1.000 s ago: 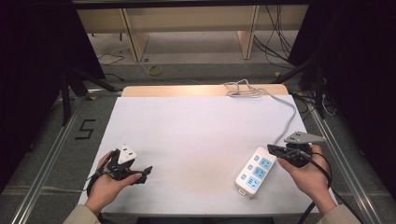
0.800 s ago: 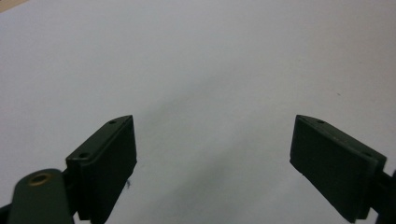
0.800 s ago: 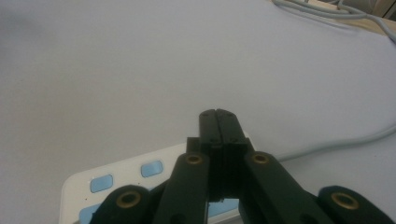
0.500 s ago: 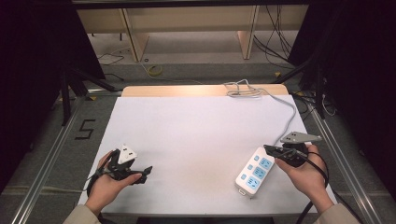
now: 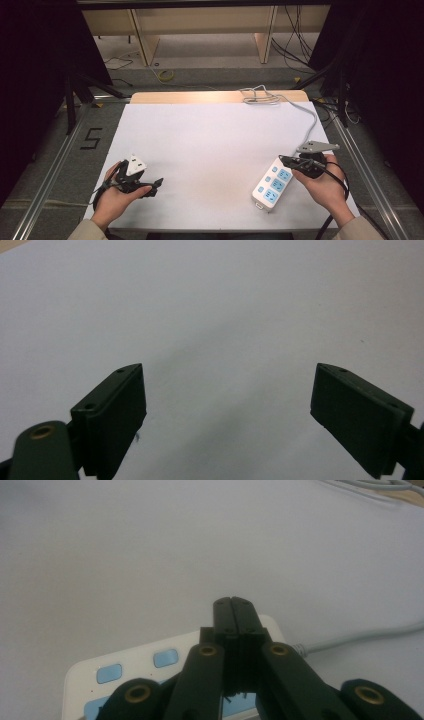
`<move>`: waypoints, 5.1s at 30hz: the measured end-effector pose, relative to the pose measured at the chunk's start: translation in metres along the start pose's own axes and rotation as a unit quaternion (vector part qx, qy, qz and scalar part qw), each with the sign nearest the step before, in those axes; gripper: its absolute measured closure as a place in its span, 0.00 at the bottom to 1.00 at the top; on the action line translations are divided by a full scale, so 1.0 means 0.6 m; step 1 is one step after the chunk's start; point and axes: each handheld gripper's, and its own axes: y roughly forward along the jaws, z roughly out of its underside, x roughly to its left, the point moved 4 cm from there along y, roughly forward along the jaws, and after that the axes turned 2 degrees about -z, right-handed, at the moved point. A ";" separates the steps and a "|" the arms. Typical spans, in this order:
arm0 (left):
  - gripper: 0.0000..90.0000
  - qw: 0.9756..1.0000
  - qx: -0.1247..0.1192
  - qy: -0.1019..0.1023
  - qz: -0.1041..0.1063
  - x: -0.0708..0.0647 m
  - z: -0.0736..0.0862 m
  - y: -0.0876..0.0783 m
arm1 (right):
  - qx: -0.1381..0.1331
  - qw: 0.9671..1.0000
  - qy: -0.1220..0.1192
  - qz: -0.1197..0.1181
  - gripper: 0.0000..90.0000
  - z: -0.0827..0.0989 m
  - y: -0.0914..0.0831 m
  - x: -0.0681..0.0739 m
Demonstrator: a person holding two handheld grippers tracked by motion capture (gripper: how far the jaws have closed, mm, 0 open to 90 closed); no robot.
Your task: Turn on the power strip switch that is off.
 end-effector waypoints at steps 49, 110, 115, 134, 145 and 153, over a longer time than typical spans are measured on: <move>0.16 1.000 -0.001 -0.001 0.001 -0.001 0.000 0.001 | 0.057 0.998 -0.007 -0.005 1.00 0.000 0.036 -0.004; 0.16 1.000 0.000 0.002 0.000 -0.001 0.000 0.001 | 0.105 0.994 -0.016 -0.011 1.00 0.000 0.075 -0.005; 0.16 1.000 0.000 0.003 0.000 -0.001 0.000 0.001 | 0.111 0.994 -0.016 -0.011 1.00 0.000 0.078 -0.004; 0.16 1.000 0.000 0.003 0.000 -0.001 0.000 0.001 | 0.124 0.992 -0.023 -0.014 1.00 0.002 0.087 -0.003; 0.16 1.000 0.000 0.003 0.001 -0.001 0.000 0.002 | 0.131 0.991 -0.023 -0.015 1.00 0.002 0.089 -0.001; 0.16 1.000 0.000 0.003 0.001 -0.001 0.000 0.002 | 0.135 0.990 -0.025 -0.014 1.00 0.002 0.090 0.000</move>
